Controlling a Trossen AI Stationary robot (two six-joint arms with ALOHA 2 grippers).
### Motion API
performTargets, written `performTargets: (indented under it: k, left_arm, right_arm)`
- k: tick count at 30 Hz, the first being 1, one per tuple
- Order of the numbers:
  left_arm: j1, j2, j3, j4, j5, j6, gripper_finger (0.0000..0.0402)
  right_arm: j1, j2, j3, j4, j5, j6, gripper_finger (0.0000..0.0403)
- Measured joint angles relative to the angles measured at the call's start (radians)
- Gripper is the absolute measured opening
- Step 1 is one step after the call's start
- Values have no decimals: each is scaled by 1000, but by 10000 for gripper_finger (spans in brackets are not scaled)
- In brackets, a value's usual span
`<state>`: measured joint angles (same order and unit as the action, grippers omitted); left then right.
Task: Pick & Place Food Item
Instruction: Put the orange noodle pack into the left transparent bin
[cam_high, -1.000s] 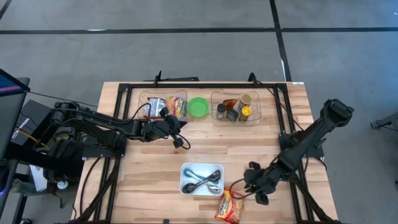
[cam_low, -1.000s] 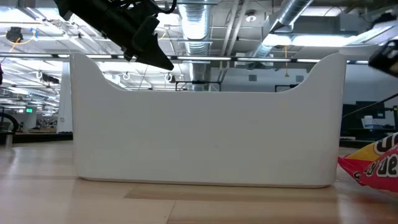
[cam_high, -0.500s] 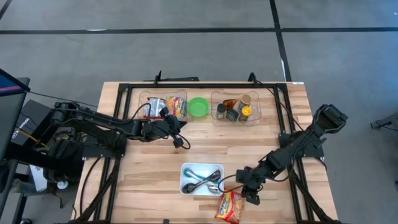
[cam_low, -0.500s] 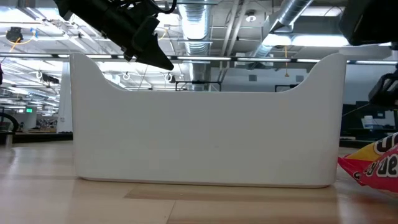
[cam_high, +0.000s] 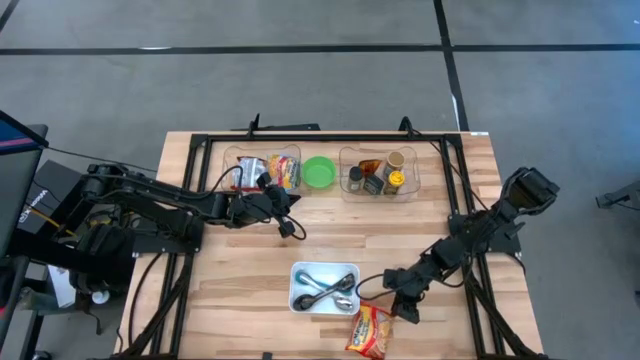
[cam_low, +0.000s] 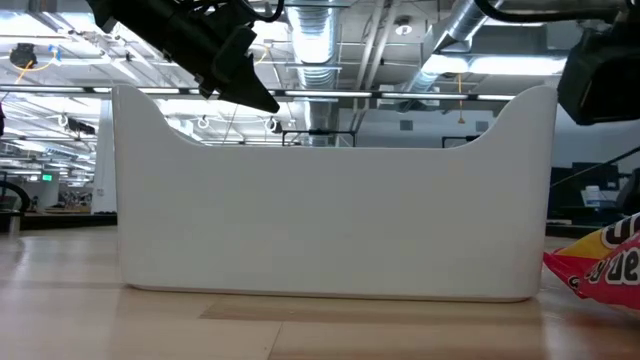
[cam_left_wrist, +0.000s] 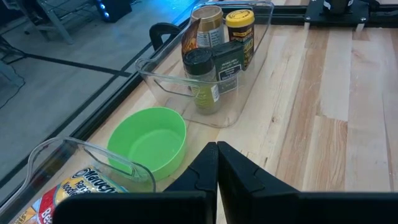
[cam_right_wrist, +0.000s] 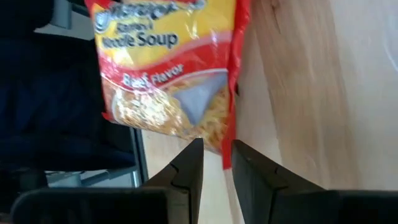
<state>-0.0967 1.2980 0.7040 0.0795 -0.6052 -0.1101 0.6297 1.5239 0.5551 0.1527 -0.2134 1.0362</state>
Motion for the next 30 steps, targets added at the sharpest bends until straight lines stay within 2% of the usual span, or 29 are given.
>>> performTargets:
  k: [10,15,23,30]
  left_arm:
    - [0,0,0,0,0,-3,3]
    - [0,0,0,0,0,-3,3]
    - [0,0,0,0,0,-3,3]
    - [0,0,0,0,0,-3,3]
  right_arm:
    - [4,0,-1,10,25,20,77]
    - [2,0,0,54,36,106,77]
    - [-30,0,0,147,37,41,77]
    - [-38,0,0,158,35,37,77]
